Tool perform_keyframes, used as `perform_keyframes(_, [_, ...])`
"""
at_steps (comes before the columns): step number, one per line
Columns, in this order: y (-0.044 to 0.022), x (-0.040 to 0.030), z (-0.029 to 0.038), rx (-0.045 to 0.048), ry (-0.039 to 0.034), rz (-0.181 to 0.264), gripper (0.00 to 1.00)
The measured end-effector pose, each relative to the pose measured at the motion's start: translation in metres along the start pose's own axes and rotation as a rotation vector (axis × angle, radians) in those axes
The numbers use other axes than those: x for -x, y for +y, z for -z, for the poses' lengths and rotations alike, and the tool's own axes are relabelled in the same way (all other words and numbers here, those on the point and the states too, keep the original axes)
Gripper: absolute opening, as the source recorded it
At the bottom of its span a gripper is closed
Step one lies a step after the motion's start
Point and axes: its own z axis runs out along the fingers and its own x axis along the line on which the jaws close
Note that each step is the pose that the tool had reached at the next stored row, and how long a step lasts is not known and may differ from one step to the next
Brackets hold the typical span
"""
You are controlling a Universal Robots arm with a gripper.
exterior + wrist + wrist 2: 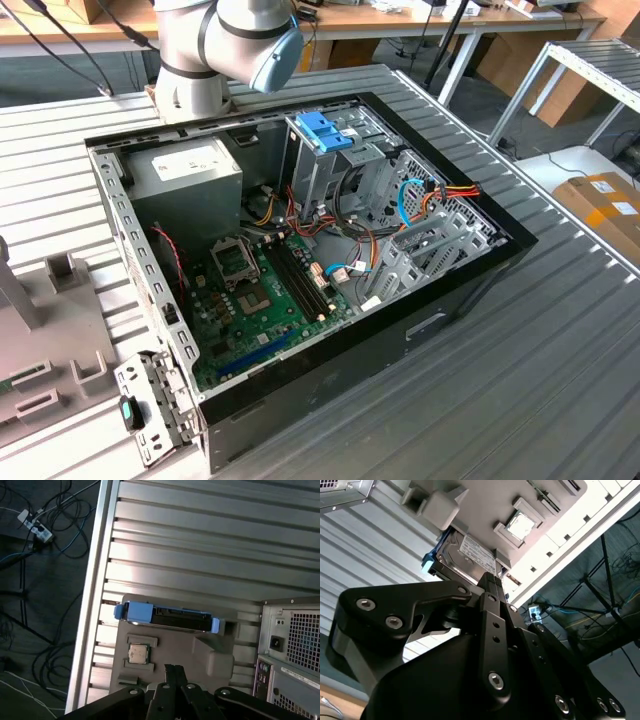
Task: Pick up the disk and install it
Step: 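Pick up the disk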
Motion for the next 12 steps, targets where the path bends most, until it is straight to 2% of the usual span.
perform_keyframes(3, [0.0, 0.0, 0.0, 0.0007, 0.0013, 0.031, 0.1])
perform_keyframes(5, [0.0, 0.0, 0.0, 0.0017, 0.003, 0.067, 0.1])
perform_keyframes(12, [0.0, 0.0001, 0.0, 0.0028, 0.0049, 0.112, 0.1])
